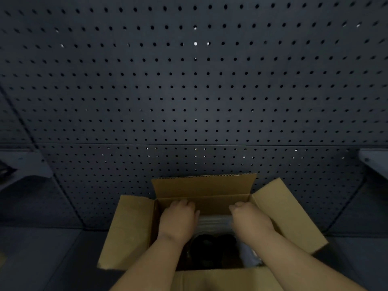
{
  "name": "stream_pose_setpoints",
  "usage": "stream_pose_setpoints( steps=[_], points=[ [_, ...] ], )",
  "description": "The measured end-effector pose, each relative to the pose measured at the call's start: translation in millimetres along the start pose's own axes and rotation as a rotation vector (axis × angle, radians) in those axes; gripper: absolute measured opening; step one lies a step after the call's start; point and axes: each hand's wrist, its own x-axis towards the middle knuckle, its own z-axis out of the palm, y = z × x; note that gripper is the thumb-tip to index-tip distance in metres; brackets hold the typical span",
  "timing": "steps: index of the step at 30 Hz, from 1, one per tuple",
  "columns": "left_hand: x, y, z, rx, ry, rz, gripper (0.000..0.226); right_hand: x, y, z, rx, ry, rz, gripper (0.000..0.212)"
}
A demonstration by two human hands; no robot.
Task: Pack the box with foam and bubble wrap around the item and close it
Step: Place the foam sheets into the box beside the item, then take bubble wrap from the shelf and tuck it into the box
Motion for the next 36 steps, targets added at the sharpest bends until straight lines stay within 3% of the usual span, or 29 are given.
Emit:
stream_pose_setpoints(
  steps=[5, 15, 36],
  points=[
    [-12, 14, -35, 0.095, 0.128, 0.012, 0.037, -24, -9, -24, -0.005, 0.218, 0.031, 0.022],
    [-28, 46, -105, 0.125, 0.261, 0.110, 0.039, -80, -8, -78, -0.021, 0.450, 0.133, 0.024],
    [-80, 164, -166, 0.031, 0.388, 0.405, 0.041, -236, 49, -124, -0.103, 0.644, 0.494, 0.032]
  ],
)
